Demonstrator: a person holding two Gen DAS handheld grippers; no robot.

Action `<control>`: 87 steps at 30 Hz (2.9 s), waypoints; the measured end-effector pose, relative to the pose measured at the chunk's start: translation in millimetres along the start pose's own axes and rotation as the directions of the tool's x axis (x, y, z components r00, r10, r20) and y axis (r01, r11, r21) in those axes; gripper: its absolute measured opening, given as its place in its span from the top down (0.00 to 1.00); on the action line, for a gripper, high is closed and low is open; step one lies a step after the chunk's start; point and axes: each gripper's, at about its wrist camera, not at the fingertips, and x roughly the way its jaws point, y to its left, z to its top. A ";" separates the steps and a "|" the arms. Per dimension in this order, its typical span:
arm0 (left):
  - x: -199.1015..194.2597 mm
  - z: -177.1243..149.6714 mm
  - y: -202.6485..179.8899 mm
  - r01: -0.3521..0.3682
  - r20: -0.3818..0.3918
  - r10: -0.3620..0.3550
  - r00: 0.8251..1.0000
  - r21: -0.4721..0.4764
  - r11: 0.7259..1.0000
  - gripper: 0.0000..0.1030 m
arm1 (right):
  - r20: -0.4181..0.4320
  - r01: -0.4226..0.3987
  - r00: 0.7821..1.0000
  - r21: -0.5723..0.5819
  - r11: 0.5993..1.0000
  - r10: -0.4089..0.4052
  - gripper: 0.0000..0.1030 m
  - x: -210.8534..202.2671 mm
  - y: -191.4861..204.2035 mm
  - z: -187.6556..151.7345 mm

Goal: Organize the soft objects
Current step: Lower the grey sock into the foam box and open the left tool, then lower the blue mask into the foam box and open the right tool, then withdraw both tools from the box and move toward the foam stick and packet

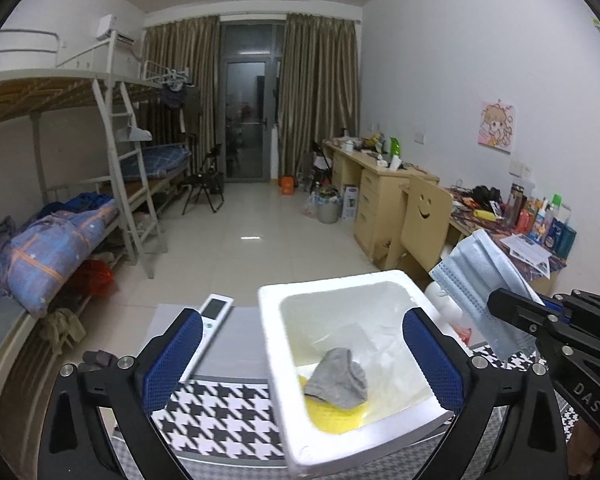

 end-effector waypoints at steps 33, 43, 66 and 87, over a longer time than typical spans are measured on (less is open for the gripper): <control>-38.6 -45.4 71.8 -0.155 0.064 0.161 0.985 -0.083 0.984 0.01 | -0.146 -0.056 0.988 -0.083 0.995 0.043 0.88 63.6 37.7 -1.6; -49.7 -51.9 74.1 -0.156 0.071 0.164 0.984 -0.105 0.982 0.01 | -0.176 -0.023 0.984 -0.048 0.999 0.014 0.47 64.8 29.4 -6.9; -82.1 -64.3 41.5 -0.092 0.094 0.097 0.991 -0.063 0.994 0.01 | -0.026 -0.033 0.999 -0.038 0.999 0.032 0.16 -26.1 31.2 -19.0; -136.9 -94.9 -3.4 -0.012 0.153 0.015 0.988 -0.020 1.000 0.01 | 0.109 -0.018 0.994 -0.014 1.000 0.020 0.16 -101.1 26.7 -55.1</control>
